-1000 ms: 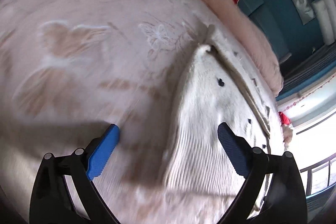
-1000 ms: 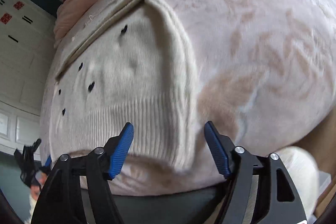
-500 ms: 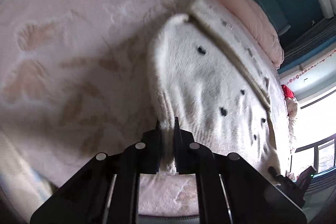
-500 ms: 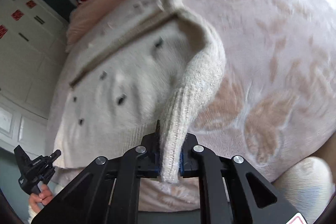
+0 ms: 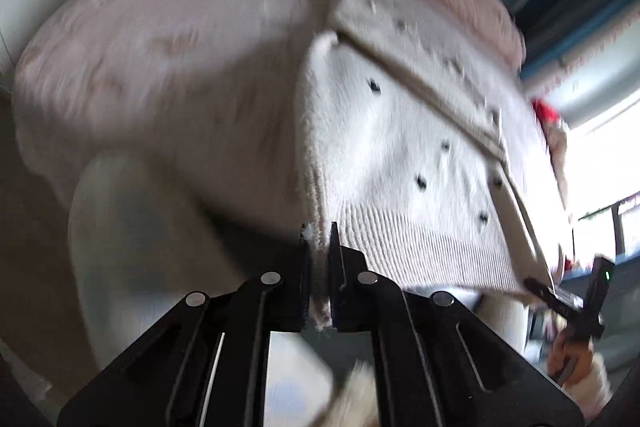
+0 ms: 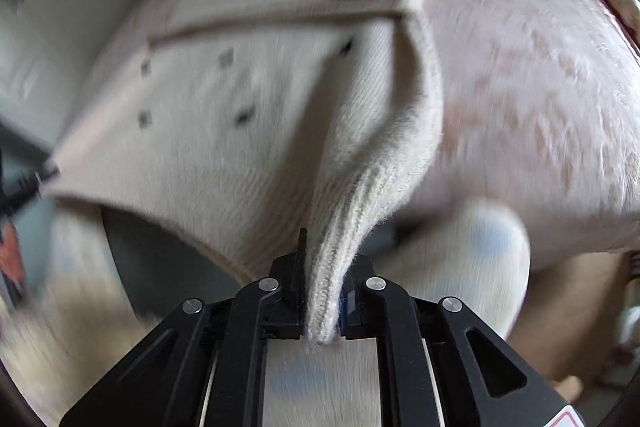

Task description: Fold small clothes

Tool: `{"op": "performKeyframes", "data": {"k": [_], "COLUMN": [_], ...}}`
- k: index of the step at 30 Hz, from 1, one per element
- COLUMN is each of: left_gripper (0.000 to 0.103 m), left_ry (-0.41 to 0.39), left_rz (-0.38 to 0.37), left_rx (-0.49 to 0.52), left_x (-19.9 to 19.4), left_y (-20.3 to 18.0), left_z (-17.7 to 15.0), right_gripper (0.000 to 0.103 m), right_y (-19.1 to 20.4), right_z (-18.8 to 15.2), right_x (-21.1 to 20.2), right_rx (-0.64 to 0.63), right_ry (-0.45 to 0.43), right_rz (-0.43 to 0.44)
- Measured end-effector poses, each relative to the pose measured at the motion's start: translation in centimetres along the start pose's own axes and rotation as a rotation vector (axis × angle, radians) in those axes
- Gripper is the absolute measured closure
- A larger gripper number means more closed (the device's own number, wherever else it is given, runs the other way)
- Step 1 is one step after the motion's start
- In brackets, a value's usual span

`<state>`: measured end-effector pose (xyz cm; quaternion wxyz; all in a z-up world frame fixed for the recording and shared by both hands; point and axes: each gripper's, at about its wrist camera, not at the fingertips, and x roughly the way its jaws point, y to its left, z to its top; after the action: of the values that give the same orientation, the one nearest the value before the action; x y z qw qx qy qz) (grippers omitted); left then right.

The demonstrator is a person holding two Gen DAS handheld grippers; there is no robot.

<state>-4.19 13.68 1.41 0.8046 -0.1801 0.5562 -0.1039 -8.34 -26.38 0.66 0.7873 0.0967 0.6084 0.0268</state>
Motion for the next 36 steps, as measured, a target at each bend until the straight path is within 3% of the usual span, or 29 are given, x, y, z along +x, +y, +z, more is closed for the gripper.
{"op": "performKeyframes", "data": {"k": [3, 6, 10, 12, 14, 19, 20, 22, 23, 24, 26, 28, 29, 34, 36], "left_gripper": [0.097, 0.097, 0.097, 0.097, 0.097, 0.096, 0.091, 0.068, 0.042, 0.031, 0.031, 0.028, 0.020, 0.014, 0.014], "left_ry": [0.046, 0.080, 0.065, 0.014, -0.036, -0.261, -0.352, -0.432, -0.444, -0.434, -0.414, -0.406, -0.406, -0.371, -0.329], "left_rz": [0.017, 0.000, -0.015, -0.056, -0.099, -0.113, -0.080, -0.029, 0.048, 0.079, 0.123, 0.113, 0.099, 0.113, 0.131], "left_rx": [0.046, 0.007, -0.005, -0.027, -0.016, 0.116, 0.120, 0.128, 0.096, 0.071, 0.028, -0.003, -0.014, -0.034, -0.022], "left_x": [-1.3, -2.4, -3.2, -4.1, -4.6, -4.4, -3.4, -0.7, 1.2, 2.4, 4.4, 4.8, 4.7, 5.8, 7.1], "left_y": [-0.1, 0.7, 0.8, 0.0, -1.1, -7.9, -9.3, -10.9, -11.3, -11.3, -10.8, -9.6, -9.0, -5.6, -5.3], "left_z": [-3.3, -5.1, -4.3, -1.8, 1.0, 11.3, 13.8, 16.9, 18.2, 18.9, 19.5, 18.6, 18.2, 15.6, 15.7], "right_gripper": [0.093, 0.093, 0.093, 0.093, 0.093, 0.089, 0.085, 0.073, 0.064, 0.062, 0.058, 0.042, 0.038, 0.032, 0.032], "right_y": [0.4, -0.3, -1.8, -2.7, -3.7, -5.0, -5.2, -6.6, -7.2, -7.6, -8.1, -8.2, -8.0, -7.2, -7.2], "right_z": [-3.3, -5.4, -5.0, -2.9, 0.4, 11.4, 13.4, 16.9, 17.8, 18.2, 18.1, 16.8, 16.1, 13.9, 14.7], "right_x": [0.4, -0.5, -2.5, -3.9, -6.4, -9.3, -8.7, -6.2, -5.0, -3.8, -2.8, -2.9, -3.0, -1.4, 0.1], "right_rx": [-0.021, 0.028, 0.096, 0.127, 0.154, 0.194, 0.213, 0.298, 0.349, 0.407, 0.501, 0.543, 0.545, 0.450, 0.424], "right_ry": [0.092, 0.115, 0.106, 0.059, -0.046, -0.318, -0.341, -0.388, -0.405, -0.421, -0.455, -0.492, -0.503, -0.488, -0.448], "right_rz": [0.029, 0.107, 0.161, 0.185, 0.216, 0.219, 0.226, 0.240, 0.232, 0.204, 0.180, 0.216, 0.208, 0.092, 0.043]}}
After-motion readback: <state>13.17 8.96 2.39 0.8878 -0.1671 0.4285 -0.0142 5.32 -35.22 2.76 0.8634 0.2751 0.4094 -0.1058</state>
